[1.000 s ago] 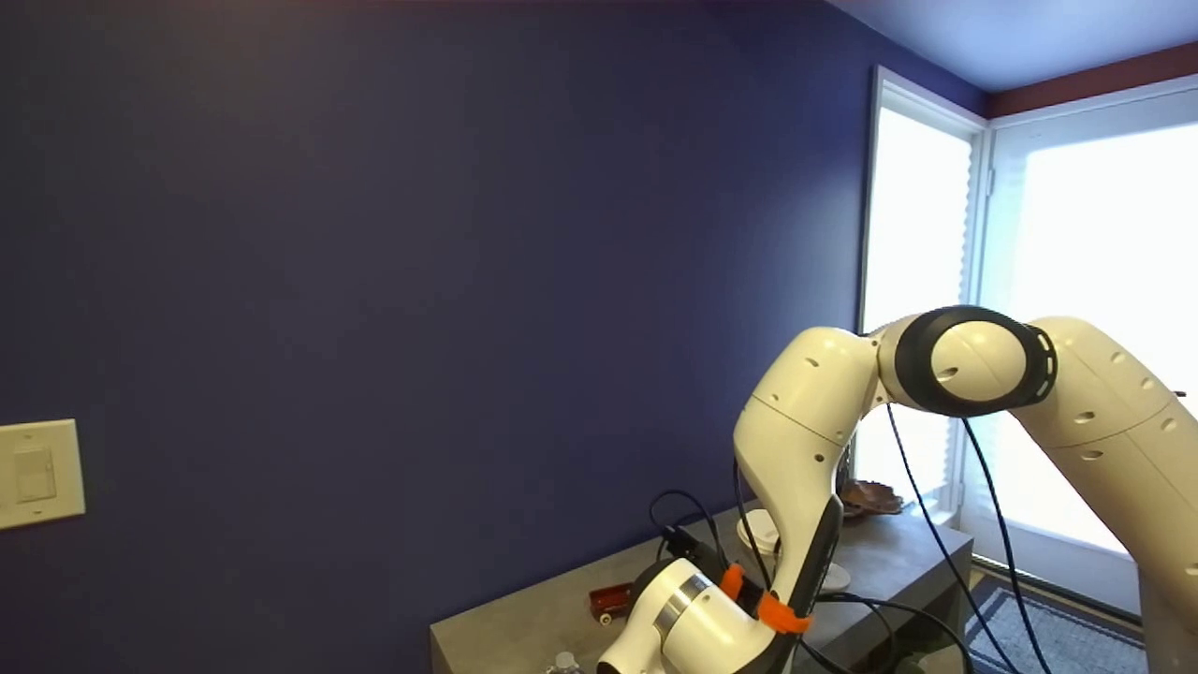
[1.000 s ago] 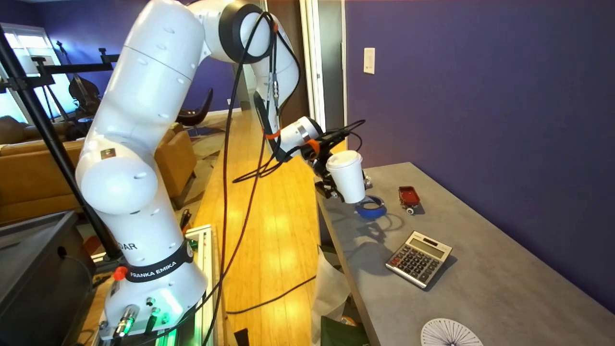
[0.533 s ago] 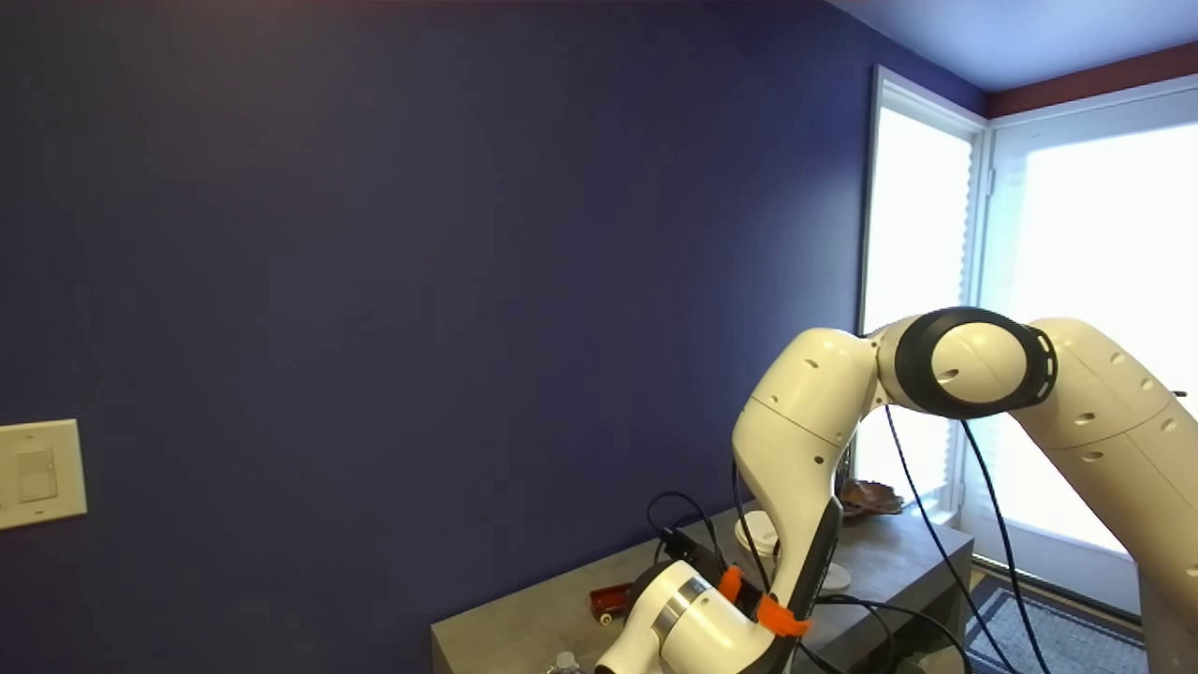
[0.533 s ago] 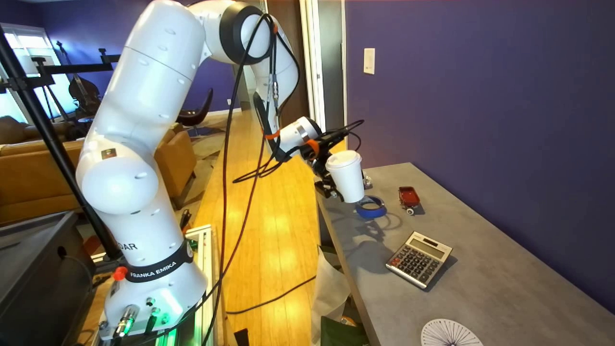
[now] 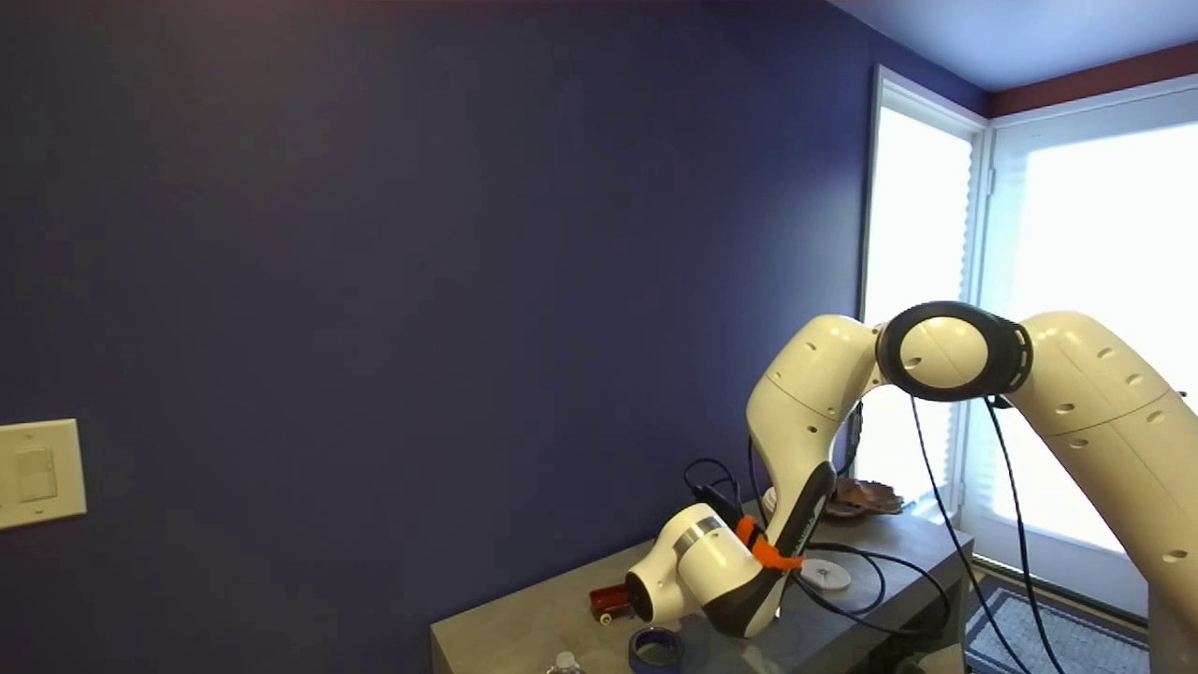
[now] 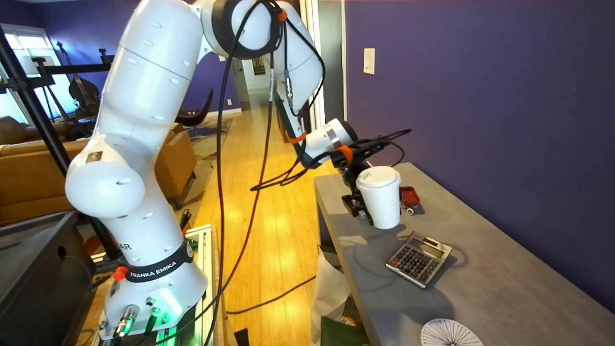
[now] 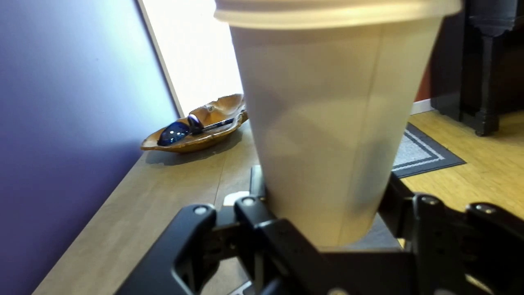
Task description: Put the white coffee cup on the white coaster
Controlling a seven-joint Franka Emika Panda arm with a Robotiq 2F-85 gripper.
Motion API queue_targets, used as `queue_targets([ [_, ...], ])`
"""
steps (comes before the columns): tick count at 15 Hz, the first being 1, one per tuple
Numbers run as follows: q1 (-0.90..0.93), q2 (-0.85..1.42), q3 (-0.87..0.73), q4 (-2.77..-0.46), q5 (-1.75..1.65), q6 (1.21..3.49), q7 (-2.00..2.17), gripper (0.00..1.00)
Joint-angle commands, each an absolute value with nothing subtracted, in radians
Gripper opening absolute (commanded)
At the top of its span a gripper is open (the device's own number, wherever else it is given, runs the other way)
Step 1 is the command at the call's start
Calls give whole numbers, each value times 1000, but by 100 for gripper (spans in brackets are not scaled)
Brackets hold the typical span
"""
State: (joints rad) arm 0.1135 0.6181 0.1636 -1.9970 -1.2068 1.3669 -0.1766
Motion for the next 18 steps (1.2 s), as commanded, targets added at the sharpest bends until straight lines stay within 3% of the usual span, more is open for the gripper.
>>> queue_targets([
  [1, 36, 601, 116, -2012, -1234, 1440, -246, 41],
  [18, -137, 713, -27, -1945, -1236, 1657, -258, 41],
])
